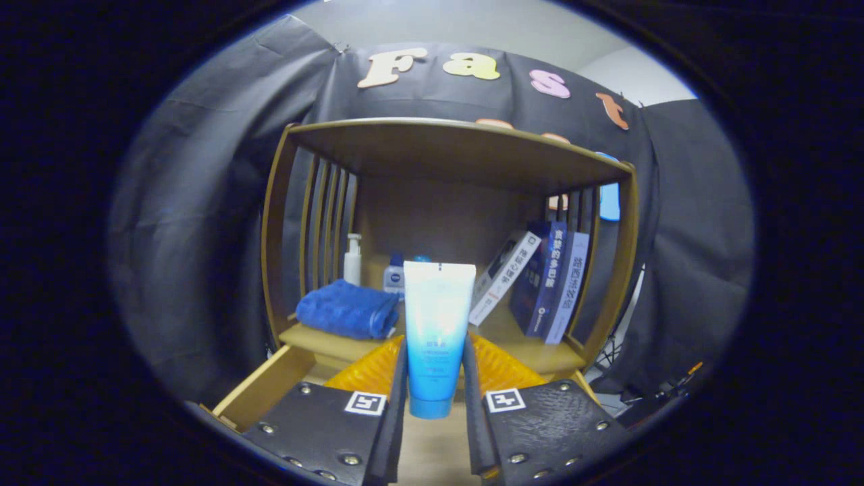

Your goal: Pull open the drawer, take out the items inside it, and place them on the countertop above the cabinet.

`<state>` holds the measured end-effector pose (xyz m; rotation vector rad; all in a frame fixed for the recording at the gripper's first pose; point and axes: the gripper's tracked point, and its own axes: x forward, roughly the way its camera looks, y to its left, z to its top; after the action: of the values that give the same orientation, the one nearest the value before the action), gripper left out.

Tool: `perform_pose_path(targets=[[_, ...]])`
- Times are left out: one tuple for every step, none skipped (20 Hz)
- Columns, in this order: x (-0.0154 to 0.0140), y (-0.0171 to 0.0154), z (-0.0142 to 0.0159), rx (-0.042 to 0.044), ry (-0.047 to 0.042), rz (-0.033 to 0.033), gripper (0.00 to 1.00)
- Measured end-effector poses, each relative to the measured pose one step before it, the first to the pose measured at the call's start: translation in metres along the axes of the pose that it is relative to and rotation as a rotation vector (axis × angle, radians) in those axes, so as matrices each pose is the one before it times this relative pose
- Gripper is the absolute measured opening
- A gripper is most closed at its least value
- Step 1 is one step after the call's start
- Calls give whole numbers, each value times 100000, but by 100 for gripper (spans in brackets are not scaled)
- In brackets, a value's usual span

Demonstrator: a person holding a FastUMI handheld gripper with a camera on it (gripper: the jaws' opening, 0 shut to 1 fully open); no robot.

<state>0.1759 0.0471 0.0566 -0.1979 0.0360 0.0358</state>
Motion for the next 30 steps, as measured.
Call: perform_pose_path(targets=[[1227,219,71,1362,544,710,39],[1340,97,-124,1485,1267,135,39],[1296,-105,-273,1239,1440,-319,39],[1335,-140,-411,904,1698,-783,40],[1445,-111,-692,849,1471,-426,40],[1289,-55,-890,577,2686,-834,40],[1236,-185,-830,502,1651,-820,40],[1273,-56,-840,105,1678,-939,40],[1256,-21,-1107,228,2321,-517,40],[1127,-24,-1178,321,2590,-485,40],[1168,-191,-1033,1000,2608,-1083,40],[1076,-92,-932,964,2396,-406,40],[1117,107,536,1989,-1613,-202,40],[510,-138,-6,1076,-268,-791,40],[709,-38,74,1382,-252,-281,40],[605,104,-18,1159,134,-204,40],[471,-40,-263,1096,536,-438,40],[428,34,-321,718,895,-368,40],[405,48,-301,388,612,-180,40],[392,-85,-172,-147,252,-574,39],[169,-180,-91,-424,-84,-915,39],[197,-133,-220,-928,460,-527,39],[474,-183,-249,-139,-17,-1065,41],[288,-125,-23,50,-48,-495,41],[141,-94,-93,168,108,-648,41],[111,-114,-226,392,1113,-503,41],[-300,-119,-208,93,910,-596,43],[-277,-175,188,-222,-335,-728,47],[-245,24,402,-403,-1272,-390,49],[-311,-96,369,-475,-956,-611,59]])
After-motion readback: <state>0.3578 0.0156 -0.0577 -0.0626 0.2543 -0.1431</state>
